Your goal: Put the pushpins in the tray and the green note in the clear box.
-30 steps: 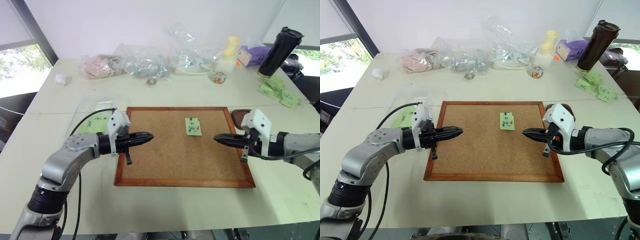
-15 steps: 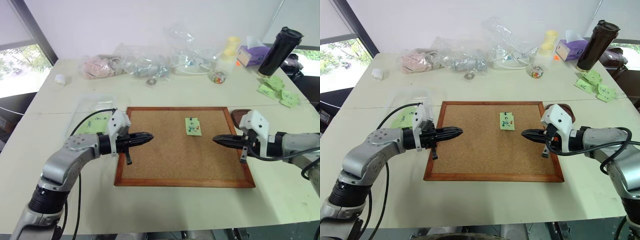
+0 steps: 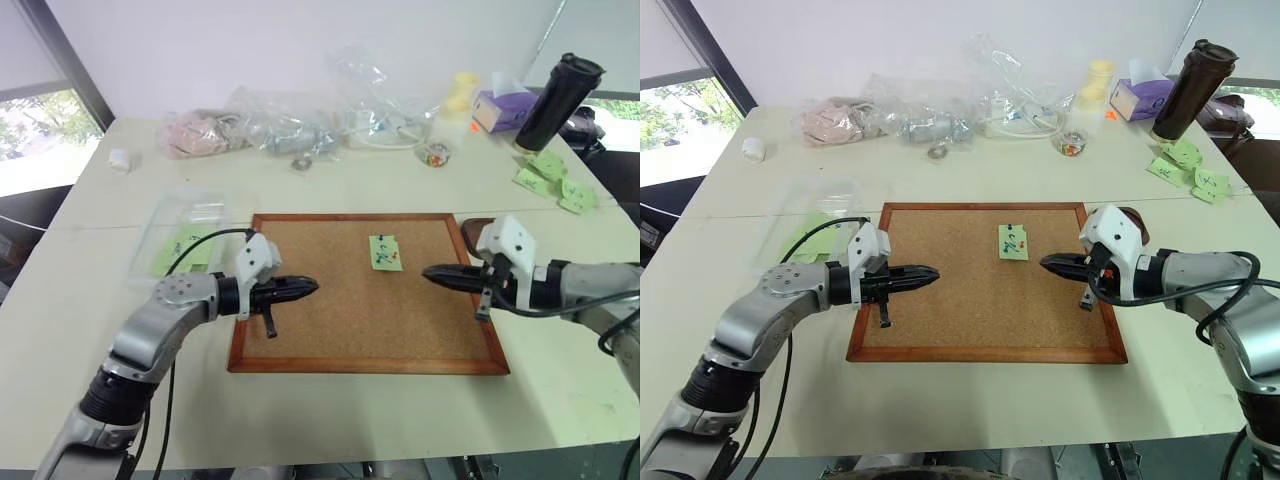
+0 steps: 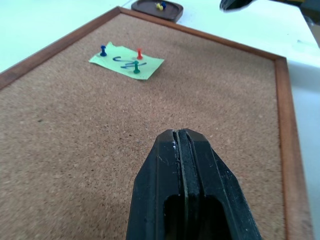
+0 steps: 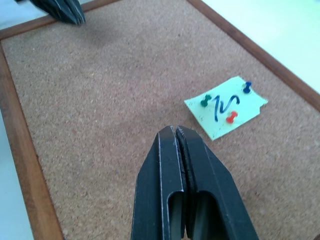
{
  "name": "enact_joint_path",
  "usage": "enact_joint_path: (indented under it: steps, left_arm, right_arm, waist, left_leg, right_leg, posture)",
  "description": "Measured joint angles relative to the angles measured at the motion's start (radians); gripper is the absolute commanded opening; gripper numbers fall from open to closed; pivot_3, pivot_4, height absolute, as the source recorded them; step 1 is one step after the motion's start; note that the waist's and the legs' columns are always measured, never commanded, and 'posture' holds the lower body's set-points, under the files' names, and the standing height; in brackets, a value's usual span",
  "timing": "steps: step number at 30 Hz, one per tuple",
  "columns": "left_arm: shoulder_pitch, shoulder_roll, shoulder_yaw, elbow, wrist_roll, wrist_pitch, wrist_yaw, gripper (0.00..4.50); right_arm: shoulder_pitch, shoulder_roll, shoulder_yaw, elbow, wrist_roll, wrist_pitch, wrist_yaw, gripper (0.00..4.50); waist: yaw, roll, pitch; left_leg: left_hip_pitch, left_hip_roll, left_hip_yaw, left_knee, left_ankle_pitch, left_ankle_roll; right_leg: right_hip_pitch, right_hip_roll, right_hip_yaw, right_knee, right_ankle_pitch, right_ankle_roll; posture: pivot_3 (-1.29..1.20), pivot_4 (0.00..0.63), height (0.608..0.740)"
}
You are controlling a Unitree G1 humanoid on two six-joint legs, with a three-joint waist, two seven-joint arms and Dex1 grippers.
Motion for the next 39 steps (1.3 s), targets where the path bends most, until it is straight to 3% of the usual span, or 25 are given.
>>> enact_joint_path:
  steps: [10,18,21,24,39]
  left_arm:
    - [-0.009,-0.045,-0.087,0.131,0.137,-0.12,-0.006,0.06]
    - [0.013,-0.071,-0.08,0.15,0.154,-0.138,0.004,0.06]
    - [0.02,-0.071,-0.076,0.152,0.157,-0.15,0.002,0.0]
    - [0.022,-0.071,-0.074,0.153,0.159,-0.155,0.003,0.0]
    - [0.042,-0.079,-0.067,0.144,0.162,-0.167,0.023,0.0]
  right_arm:
    - [-0.058,0.033,0.088,0.031,-0.044,-0.018,-0.012,0.0]
    - [-0.15,0.101,0.16,0.155,-0.12,-0.062,-0.042,0.0]
    - [-0.199,0.14,0.185,0.226,-0.143,-0.067,-0.048,0.84]
    - [-0.24,0.161,0.208,0.273,-0.167,-0.07,-0.049,2.22]
    - [-0.46,0.339,0.323,0.63,-0.327,-0.139,-0.082,2.22]
  waist:
    - [0.0,0.0,0.0]
    - [0.0,0.0,0.0]
    - [-0.002,0.0,0.0]
    - [-0.002,0.0,0.0]
    - [-0.006,0.001,0.0]
  left_leg:
    - [0.0,0.0,0.0,0.0,0.0,0.0]
    - [0.0,0.0,0.0,0.0,0.0,0.0]
    - [0.0,0.0,0.0,0.0,0.0,0.0]
    - [0.0,0.0,0.0,0.0,0.0,0.0]
    - [0.0,0.0,0.0,0.0,0.0,0.0]
  right_leg:
    - [0.0,0.0,0.0,0.0,0.0,0.0]
    - [0.0,0.0,0.0,0.0,0.0,0.0]
    - [0.0,0.0,0.0,0.001,0.0,0.0]
    - [0.0,0.0,0.0,0.0,0.0,0.0]
    - [-0.001,0.0,0.0,0.001,0.0,0.0]
  posture:
    - [0.0,0.15,0.74]
    - [0.0,0.15,0.74]
    - [0.0,0.15,0.74]
    - [0.0,0.15,0.74]
    - [0.0,0.15,0.74]
